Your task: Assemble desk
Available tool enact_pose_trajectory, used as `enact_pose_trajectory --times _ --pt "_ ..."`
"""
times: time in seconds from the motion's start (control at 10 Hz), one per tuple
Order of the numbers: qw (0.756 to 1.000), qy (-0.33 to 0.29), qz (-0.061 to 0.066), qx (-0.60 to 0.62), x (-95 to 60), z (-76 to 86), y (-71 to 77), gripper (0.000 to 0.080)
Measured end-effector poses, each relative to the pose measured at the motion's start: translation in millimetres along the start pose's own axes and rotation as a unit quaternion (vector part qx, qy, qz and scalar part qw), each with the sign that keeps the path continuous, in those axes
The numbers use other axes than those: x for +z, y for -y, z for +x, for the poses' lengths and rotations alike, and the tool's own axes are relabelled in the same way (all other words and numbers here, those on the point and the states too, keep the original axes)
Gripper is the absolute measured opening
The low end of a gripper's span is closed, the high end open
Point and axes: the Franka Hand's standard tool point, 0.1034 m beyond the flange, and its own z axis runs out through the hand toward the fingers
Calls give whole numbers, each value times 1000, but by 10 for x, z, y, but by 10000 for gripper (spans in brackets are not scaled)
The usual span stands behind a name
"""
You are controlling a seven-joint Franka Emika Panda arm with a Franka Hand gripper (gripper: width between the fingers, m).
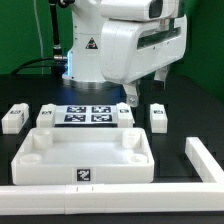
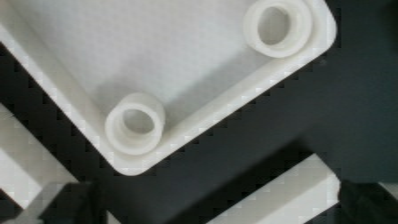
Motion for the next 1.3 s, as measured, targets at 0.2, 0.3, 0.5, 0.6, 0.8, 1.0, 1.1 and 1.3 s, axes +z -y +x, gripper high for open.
enact_pose_trajectory --times 0.2,0.3,0.5,0.6,0.8,1.0,1.1,1.3 --pt "1000 0 0 0 0 0 0 650" --pt "1000 0 0 0 0 0 0 650" --pt "1000 0 0 0 0 0 0 650" --pt "1000 0 0 0 0 0 0 650" --pt "1000 0 0 0 0 0 0 650" --pt "1000 0 0 0 0 0 0 650" --pt "1000 -2 -4 -15 -2 -13 -4 650" --pt "997 -7 -17 -76 47 -240 106 650"
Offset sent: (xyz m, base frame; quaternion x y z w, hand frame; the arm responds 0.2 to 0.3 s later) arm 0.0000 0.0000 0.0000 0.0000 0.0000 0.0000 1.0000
